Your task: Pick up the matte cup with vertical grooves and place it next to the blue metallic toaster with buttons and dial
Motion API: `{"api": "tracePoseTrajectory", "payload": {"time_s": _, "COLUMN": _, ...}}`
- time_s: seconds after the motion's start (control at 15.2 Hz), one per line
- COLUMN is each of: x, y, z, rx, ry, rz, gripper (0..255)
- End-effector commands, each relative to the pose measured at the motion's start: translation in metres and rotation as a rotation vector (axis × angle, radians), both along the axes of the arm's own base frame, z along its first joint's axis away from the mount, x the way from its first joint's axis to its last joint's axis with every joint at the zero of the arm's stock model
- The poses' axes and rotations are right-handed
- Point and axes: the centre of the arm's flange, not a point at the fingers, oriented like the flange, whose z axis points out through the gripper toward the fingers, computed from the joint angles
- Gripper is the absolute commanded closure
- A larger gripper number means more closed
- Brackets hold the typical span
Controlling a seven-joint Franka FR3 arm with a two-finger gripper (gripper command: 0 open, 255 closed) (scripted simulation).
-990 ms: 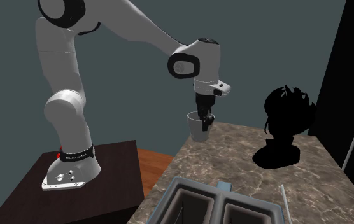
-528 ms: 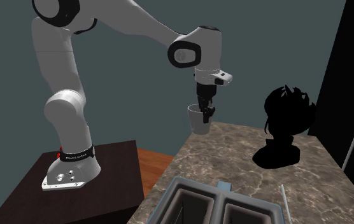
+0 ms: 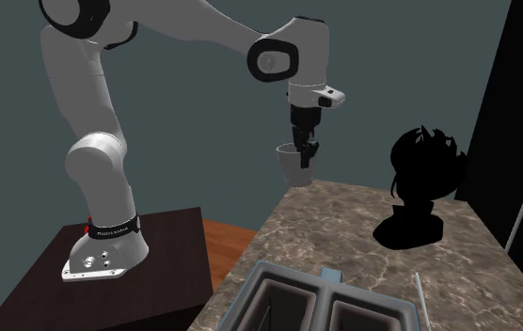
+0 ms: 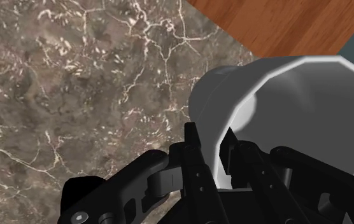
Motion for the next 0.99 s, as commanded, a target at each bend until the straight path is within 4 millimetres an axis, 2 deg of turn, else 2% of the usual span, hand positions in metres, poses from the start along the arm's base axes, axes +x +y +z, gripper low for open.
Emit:
{"api": "tracePoseTrajectory", "payload": {"time_s": 0.0, "x": 0.000, "y": 0.000, "z": 0.011, "rx": 0.000, "ry": 0.000, "rz": 0.000, "gripper": 255}}
{"api": "tracePoseTrajectory", "payload": {"time_s": 0.92, "x": 0.000, "y": 0.000, "z": 0.085, "rx": 0.000, "ry": 0.000, "rz": 0.000, "gripper": 255}}
